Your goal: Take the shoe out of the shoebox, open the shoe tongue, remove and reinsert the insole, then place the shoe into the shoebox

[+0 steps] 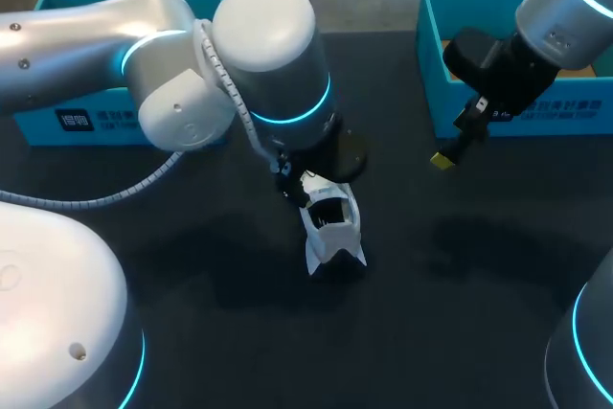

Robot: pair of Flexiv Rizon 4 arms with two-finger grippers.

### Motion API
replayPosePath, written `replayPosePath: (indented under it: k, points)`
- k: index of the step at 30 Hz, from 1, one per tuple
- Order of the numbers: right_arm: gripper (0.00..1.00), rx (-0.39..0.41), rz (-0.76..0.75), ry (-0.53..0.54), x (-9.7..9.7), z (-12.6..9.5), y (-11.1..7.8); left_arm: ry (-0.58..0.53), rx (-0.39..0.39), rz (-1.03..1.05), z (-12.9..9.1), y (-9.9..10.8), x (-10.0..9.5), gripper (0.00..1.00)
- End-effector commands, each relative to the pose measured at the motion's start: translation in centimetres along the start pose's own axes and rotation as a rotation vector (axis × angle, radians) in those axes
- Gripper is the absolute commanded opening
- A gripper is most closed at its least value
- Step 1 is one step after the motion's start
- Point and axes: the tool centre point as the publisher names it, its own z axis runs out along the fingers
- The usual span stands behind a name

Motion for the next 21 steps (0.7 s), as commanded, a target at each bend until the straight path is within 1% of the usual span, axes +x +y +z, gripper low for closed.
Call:
replayPosePath:
  k: [1, 3, 6, 11, 15, 18, 20, 21]
  points:
    - [1.00, 0.002, 0.001, 0.001, 0.0, 0.1, 0.0, 0.021, 0.047, -0.052, -0.7, 0.1, -0.2, 1.00]
    - [1.00, 0.002, 0.001, 0.001, 0.0, 0.1, 0.0, 0.022, 0.096, -0.099, -1.4, -0.2, -0.3, 1.00]
    - [1.00, 0.002, 0.001, 0.001, 0.0, 0.1, 0.0, 0.041, 0.134, -0.153, -2.3, -0.7, -0.3, 1.00]
    - [1.00, 0.002, 0.001, 0.001, 0.0, 0.1, 0.0, 0.115, 0.151, -0.281, -3.0, -0.9, 0.8, 1.00]
    - [1.00, 0.002, 0.001, 0.001, 0.0, 0.1, 0.0, 0.188, 0.116, -0.366, -3.4, -1.4, 1.9, 1.00]
    - [1.00, 0.002, 0.001, 0.001, 0.0, 0.1, 0.0, 0.221, 0.111, -0.418, -3.8, -2.1, 2.8, 1.00]
    - [1.00, 0.002, 0.001, 0.001, 0.0, 0.1, 0.0, 0.218, 0.101, -0.443, -3.9, -2.6, 3.3, 1.00]
    - [1.00, 0.002, 0.001, 0.001, 0.0, 0.1, 0.0, 0.208, 0.082, -0.460, -4.0, -2.8, 3.6, 1.00]
